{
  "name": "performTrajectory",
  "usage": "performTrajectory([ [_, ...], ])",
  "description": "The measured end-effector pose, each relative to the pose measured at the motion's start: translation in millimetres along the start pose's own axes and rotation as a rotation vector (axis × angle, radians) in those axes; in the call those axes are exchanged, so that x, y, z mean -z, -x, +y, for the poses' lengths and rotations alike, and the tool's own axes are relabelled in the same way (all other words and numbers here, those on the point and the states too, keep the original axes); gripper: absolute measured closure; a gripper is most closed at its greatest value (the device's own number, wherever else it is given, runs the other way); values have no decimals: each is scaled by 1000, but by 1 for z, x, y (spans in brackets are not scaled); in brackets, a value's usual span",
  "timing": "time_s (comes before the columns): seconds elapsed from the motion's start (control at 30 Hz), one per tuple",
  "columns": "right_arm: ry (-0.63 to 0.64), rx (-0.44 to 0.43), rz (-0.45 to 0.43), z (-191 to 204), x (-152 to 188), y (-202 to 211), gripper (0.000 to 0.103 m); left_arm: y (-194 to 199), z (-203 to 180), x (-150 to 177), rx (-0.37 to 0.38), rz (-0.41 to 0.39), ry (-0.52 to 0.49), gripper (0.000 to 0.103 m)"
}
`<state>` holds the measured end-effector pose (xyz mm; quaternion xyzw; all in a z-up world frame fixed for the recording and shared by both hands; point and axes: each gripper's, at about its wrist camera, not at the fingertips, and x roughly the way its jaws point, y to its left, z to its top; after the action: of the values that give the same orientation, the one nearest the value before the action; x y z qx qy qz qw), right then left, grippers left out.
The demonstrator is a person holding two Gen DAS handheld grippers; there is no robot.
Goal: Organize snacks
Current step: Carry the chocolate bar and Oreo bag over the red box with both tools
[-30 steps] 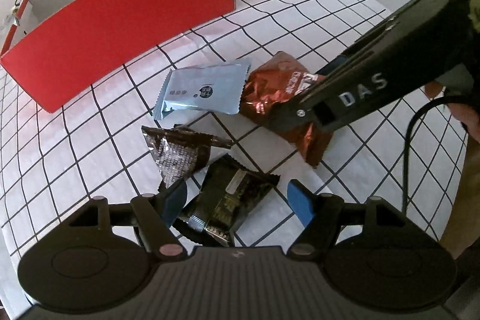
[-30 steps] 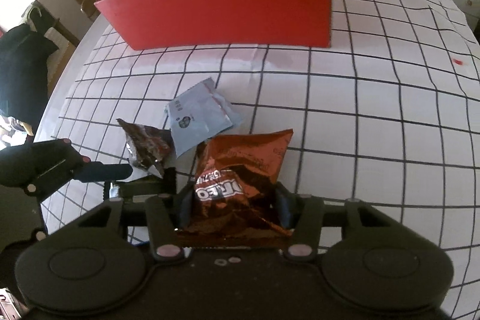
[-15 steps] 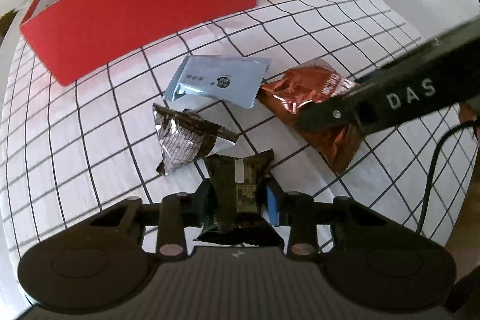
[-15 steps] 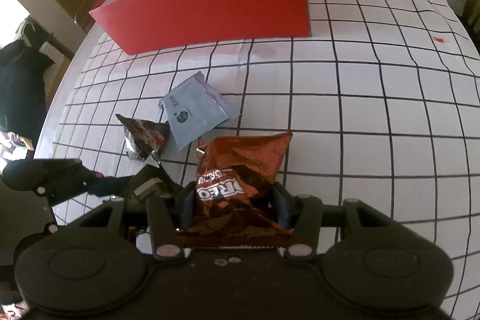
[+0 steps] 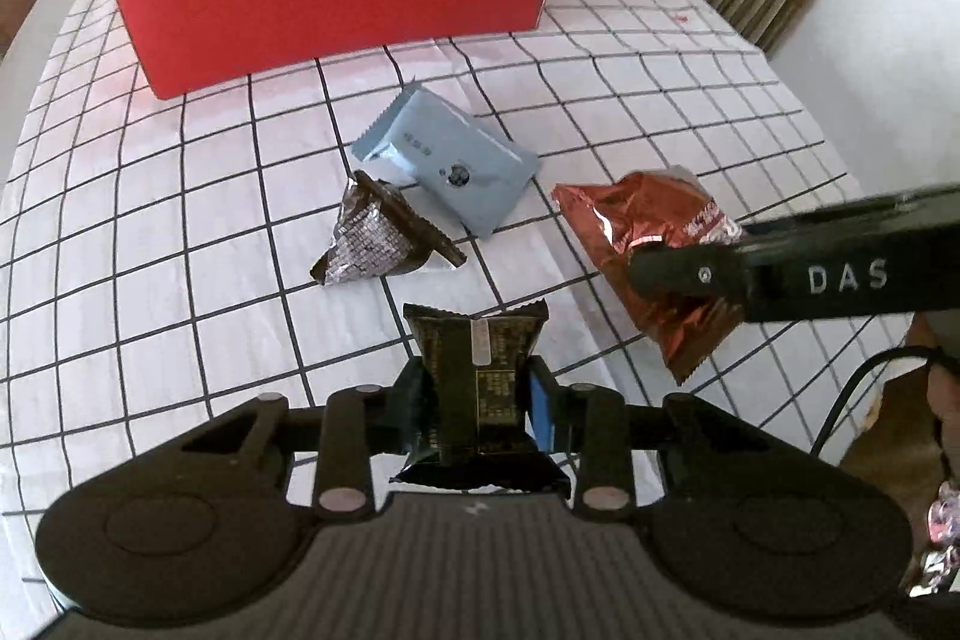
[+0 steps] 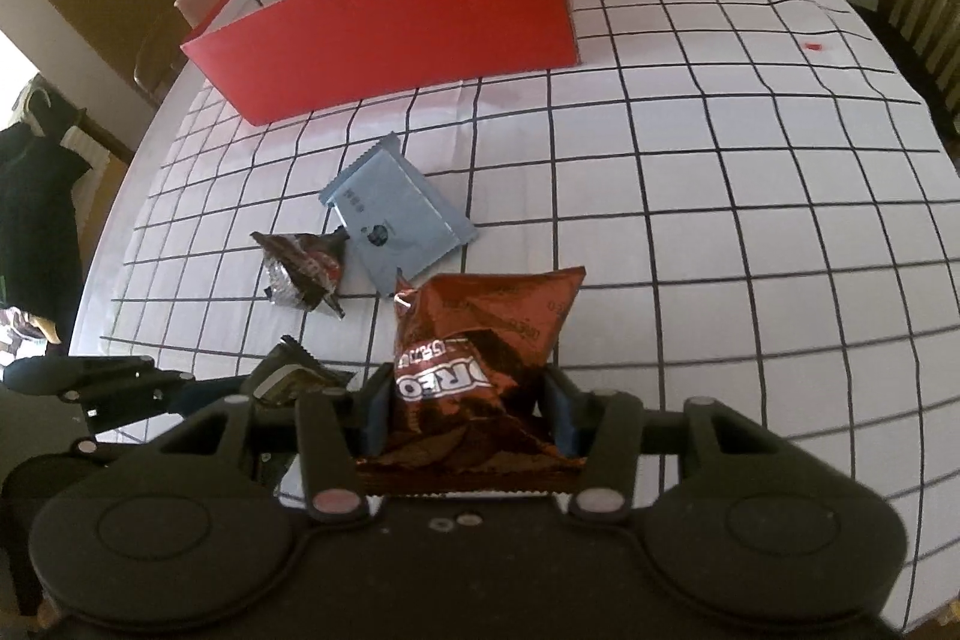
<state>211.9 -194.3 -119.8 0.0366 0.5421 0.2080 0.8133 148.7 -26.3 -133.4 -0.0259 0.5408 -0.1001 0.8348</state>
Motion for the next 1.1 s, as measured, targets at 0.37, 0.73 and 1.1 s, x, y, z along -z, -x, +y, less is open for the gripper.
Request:
performTrajectory([
  [0.37, -3, -12, -96, 14, -2, 41, 55, 50, 3, -11, -56, -97, 63, 69],
  [0.73, 63, -3, -211, 32, -44, 75, 55, 103, 13, -51, -95, -247, 86, 69],
  [1.1, 137, 14, -283, 44, -103, 83, 55, 122, 23, -108, -142, -339, 69, 69],
])
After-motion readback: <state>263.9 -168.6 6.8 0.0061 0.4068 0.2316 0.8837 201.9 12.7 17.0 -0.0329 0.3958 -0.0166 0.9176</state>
